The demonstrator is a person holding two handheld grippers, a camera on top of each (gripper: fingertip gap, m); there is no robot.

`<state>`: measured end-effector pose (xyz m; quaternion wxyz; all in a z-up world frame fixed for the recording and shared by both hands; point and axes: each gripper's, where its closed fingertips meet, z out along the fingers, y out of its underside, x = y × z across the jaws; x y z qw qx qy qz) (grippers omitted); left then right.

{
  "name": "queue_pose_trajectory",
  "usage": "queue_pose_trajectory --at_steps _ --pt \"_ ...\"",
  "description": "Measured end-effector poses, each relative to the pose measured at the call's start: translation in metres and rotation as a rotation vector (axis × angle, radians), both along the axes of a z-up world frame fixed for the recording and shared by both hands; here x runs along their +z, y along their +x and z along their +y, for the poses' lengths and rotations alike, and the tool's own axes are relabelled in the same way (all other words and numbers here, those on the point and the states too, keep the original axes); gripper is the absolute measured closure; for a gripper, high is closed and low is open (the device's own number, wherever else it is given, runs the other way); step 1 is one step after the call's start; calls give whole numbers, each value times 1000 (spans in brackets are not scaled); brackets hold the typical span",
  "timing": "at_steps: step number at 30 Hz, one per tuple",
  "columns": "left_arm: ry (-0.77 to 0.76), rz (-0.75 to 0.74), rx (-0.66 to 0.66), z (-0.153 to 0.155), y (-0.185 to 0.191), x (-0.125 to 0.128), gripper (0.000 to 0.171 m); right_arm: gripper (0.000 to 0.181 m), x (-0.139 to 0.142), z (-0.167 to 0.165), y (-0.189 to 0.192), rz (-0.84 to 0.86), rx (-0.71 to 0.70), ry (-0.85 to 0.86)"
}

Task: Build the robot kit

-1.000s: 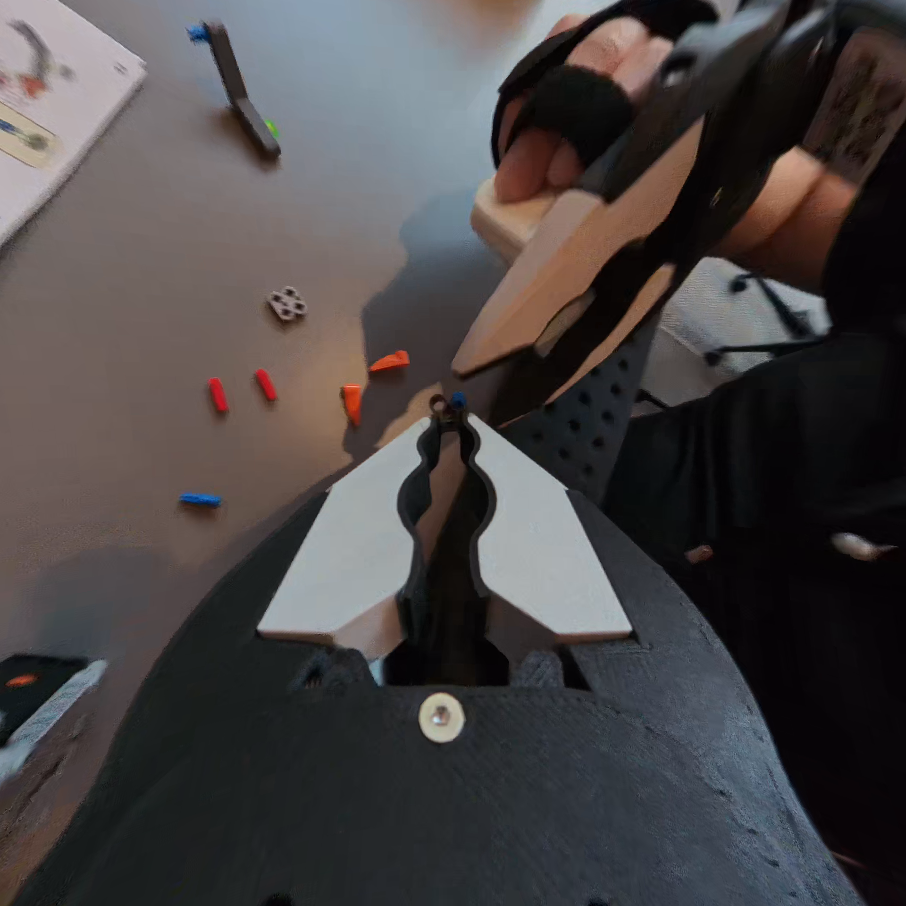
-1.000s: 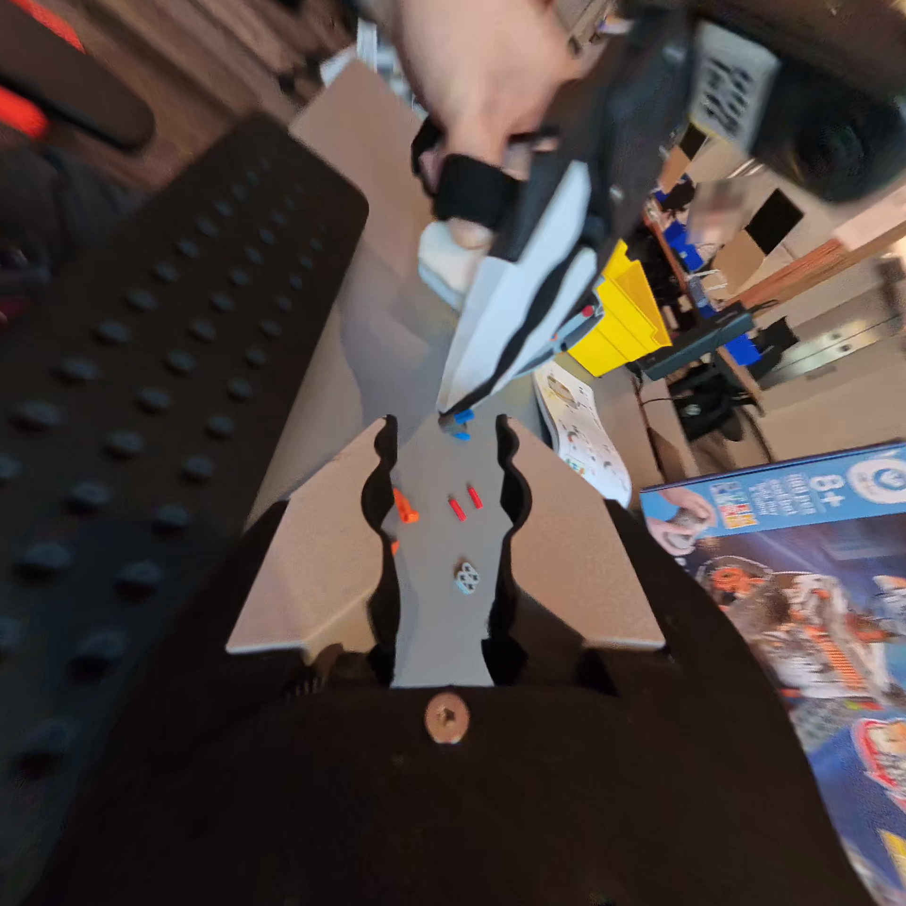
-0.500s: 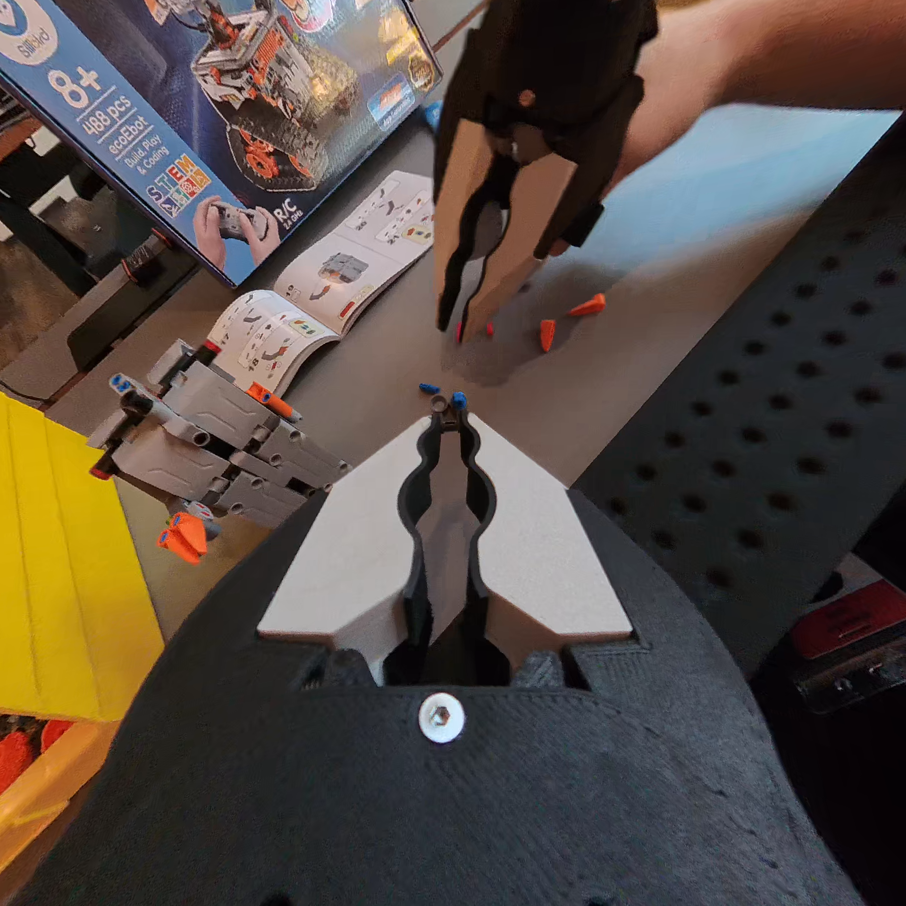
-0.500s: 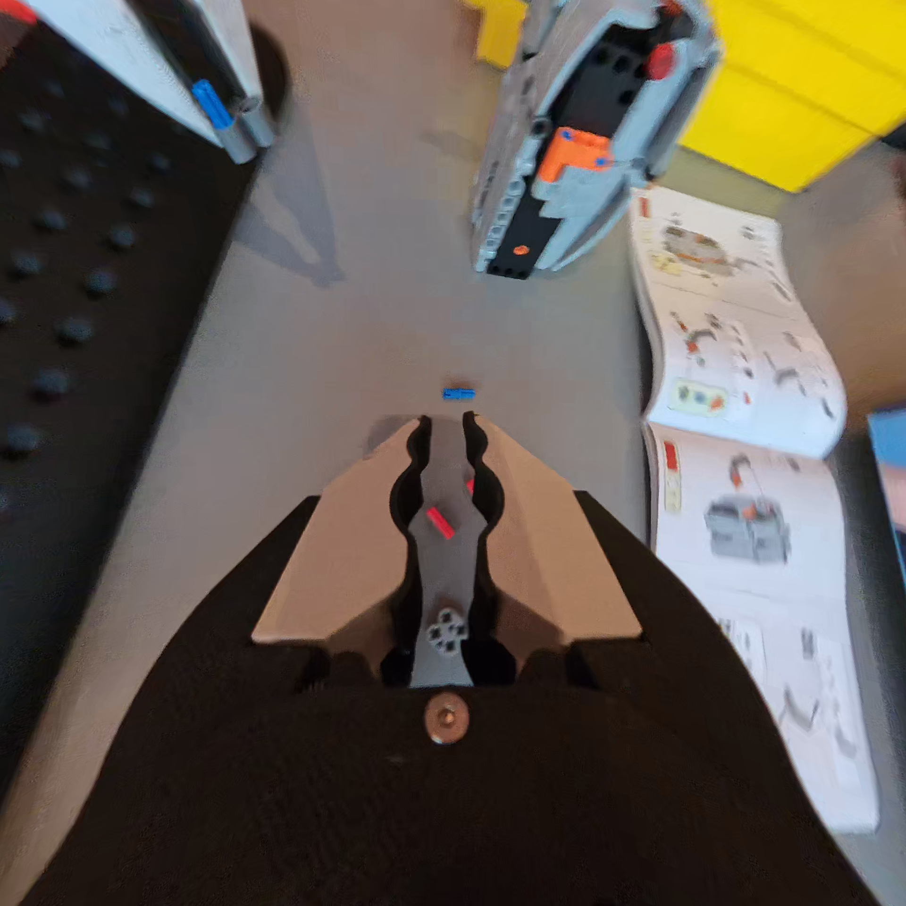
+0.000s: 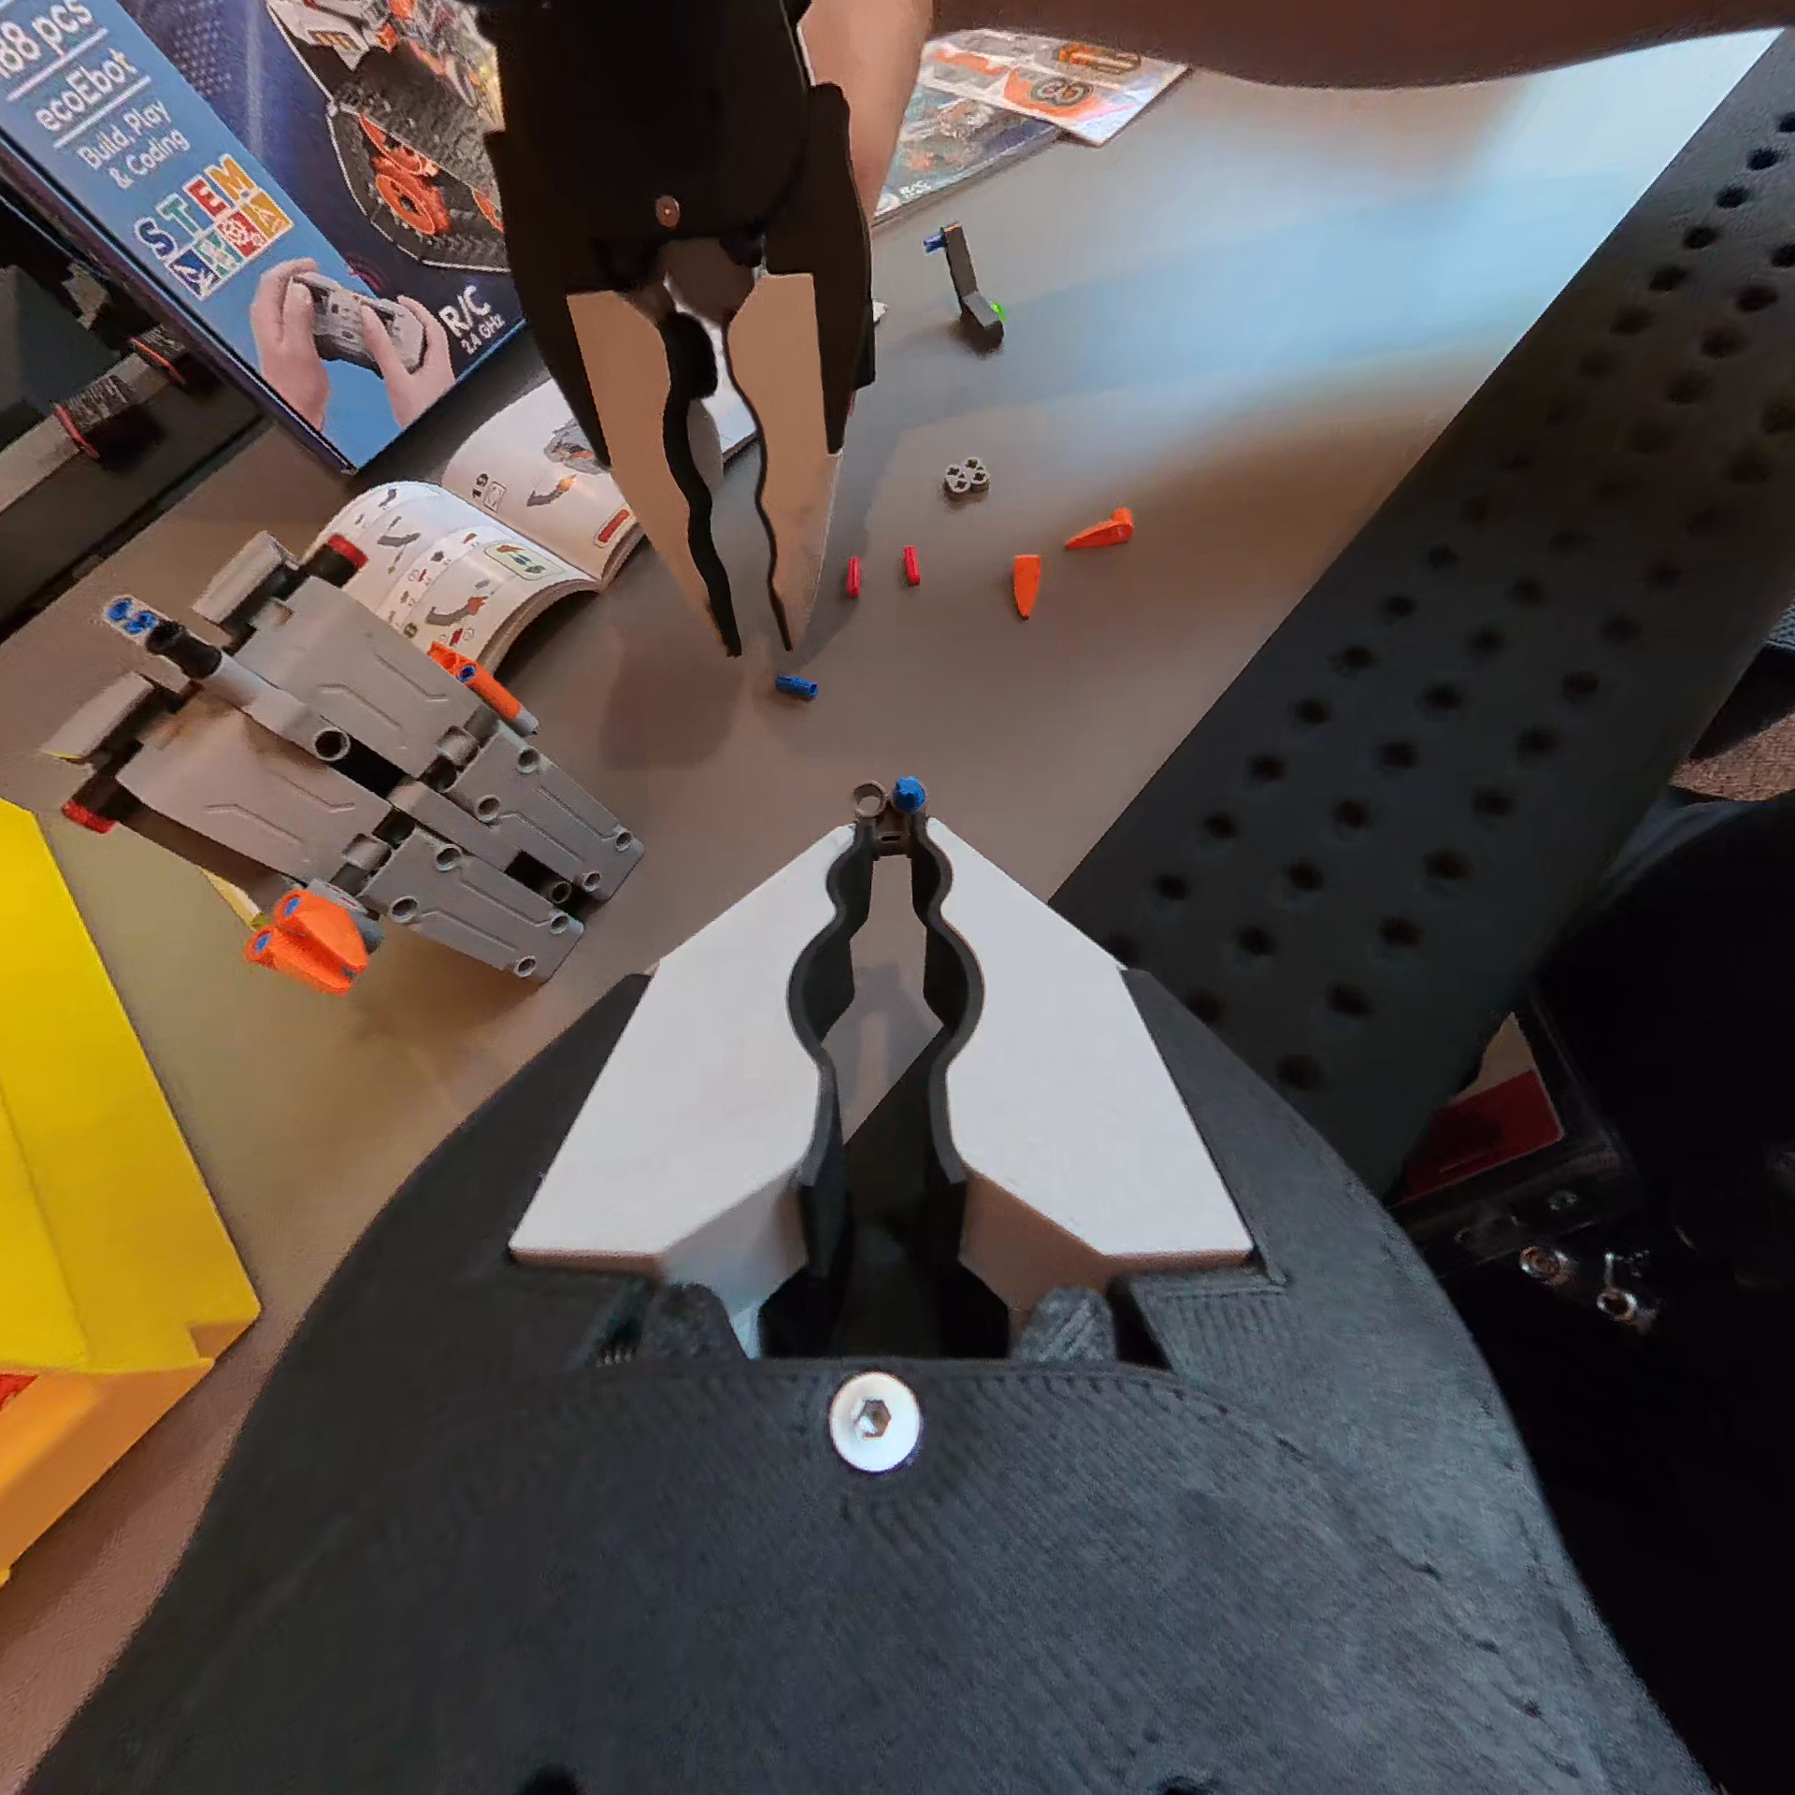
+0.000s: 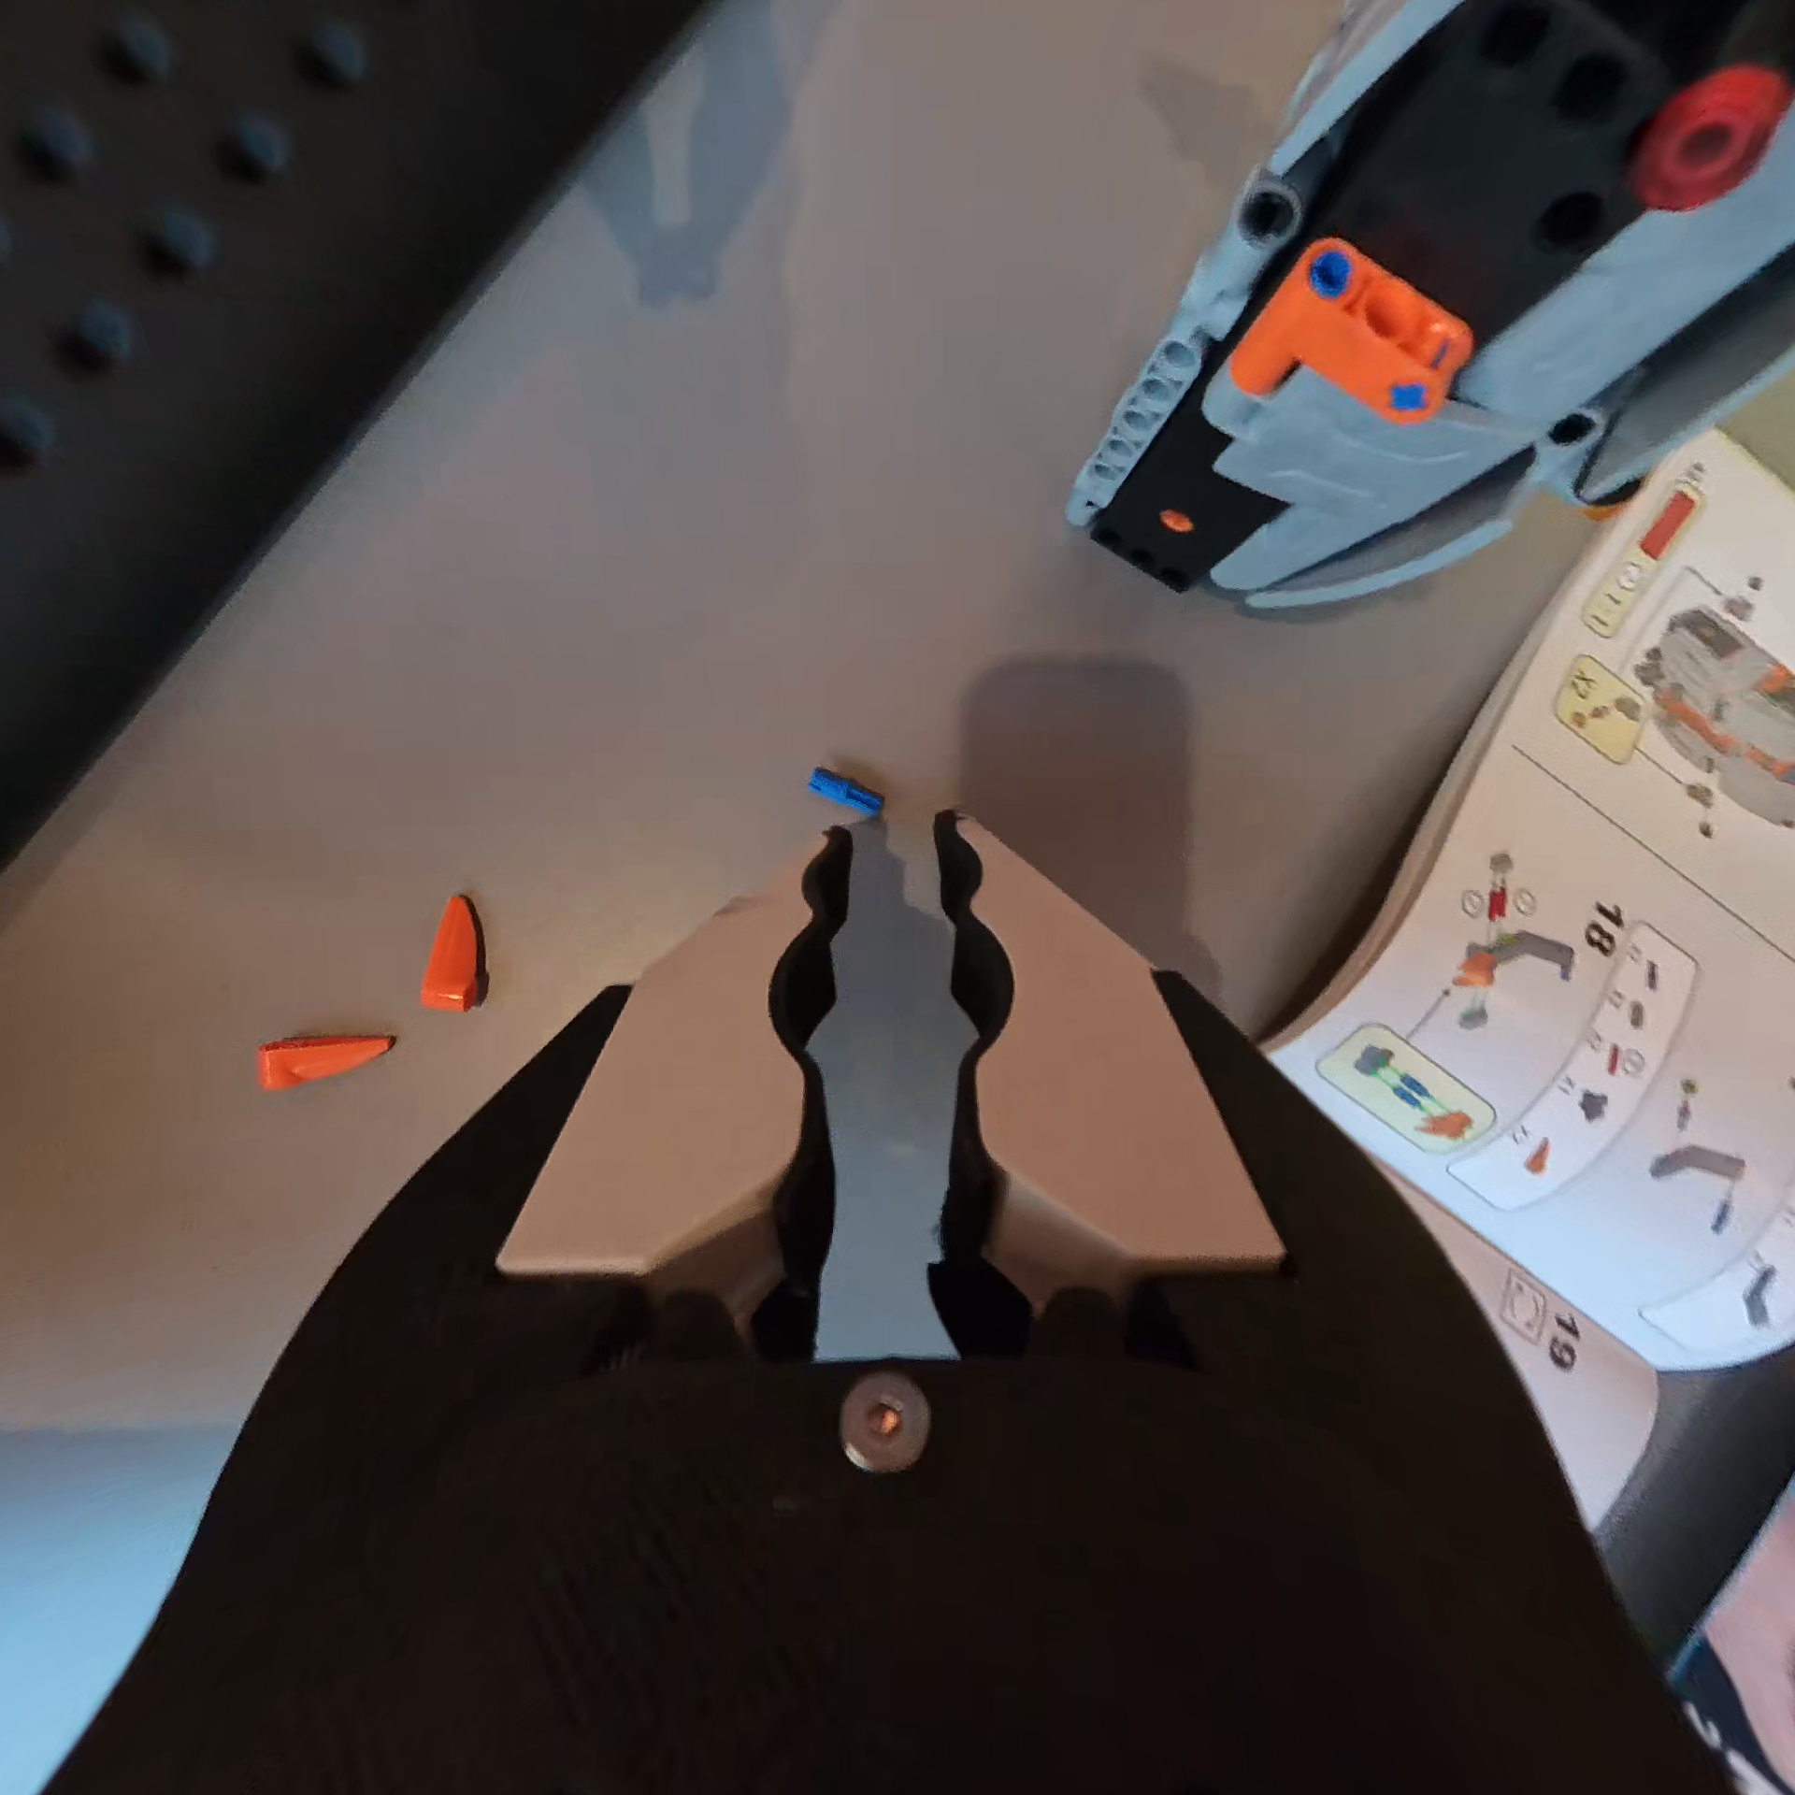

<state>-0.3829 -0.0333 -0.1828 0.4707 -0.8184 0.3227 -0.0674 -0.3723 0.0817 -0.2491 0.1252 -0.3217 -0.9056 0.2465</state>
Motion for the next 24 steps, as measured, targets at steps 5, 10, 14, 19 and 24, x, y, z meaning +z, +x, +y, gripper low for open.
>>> queue_pose_trajectory --at_steps 5,10,14,19,24 --pt "-16 4 -14 2 -3 3 165 162 -7 -7 -3 -55 57 -35" --pt "-21 -11 -30 4 1 4 165 174 -9 -14 -2 -68 82 -85" --pt "-28 -29 -28 8 0 0 165 177 -9 -14 -2 -42 39 -111" --pt "-5 18 -29 12 0 0 165 177 16 -21 4 126 -72 -41" --pt "-26 86 -141 24 25 -5 165 178 51 -29 47 416 -220 183"
